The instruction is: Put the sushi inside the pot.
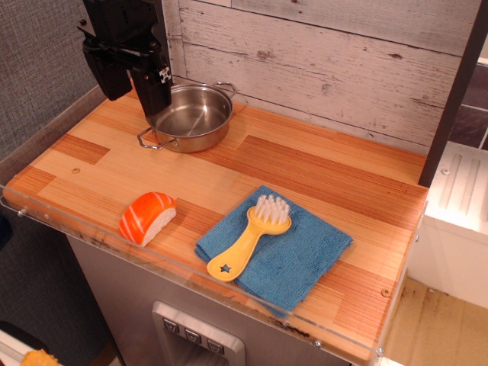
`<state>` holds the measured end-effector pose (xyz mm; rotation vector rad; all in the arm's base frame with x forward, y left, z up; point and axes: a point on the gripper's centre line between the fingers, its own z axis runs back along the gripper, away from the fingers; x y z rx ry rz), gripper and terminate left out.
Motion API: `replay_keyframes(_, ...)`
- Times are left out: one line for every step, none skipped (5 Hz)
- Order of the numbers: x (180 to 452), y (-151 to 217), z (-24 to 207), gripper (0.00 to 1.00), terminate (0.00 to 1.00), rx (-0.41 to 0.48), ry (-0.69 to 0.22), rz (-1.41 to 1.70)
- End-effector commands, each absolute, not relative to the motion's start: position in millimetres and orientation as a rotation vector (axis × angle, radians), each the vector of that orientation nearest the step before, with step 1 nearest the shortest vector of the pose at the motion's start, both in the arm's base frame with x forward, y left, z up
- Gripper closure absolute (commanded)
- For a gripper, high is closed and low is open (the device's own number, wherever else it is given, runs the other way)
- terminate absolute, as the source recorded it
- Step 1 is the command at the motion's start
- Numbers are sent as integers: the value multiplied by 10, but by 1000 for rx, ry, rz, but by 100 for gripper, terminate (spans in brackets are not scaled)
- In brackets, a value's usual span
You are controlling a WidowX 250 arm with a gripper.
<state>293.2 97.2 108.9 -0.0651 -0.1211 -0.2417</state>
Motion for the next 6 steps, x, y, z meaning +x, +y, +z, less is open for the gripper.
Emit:
replay_keyframes(2932, 972, 1089, 0, 0, -65, -121, -242)
replay_keyframes(2672, 850, 1042, 0, 0, -107, -128, -215)
replay_keyframes(2463, 730, 964, 0, 0, -110, -124, -222)
replay_keyframes(2260, 619, 781, 0, 0, -56, -104, -232)
replay_keyframes(2302, 607, 539, 0, 0, -15, -78, -216)
replay_keyframes(2402, 636, 338, 0, 0, 12, -36, -232)
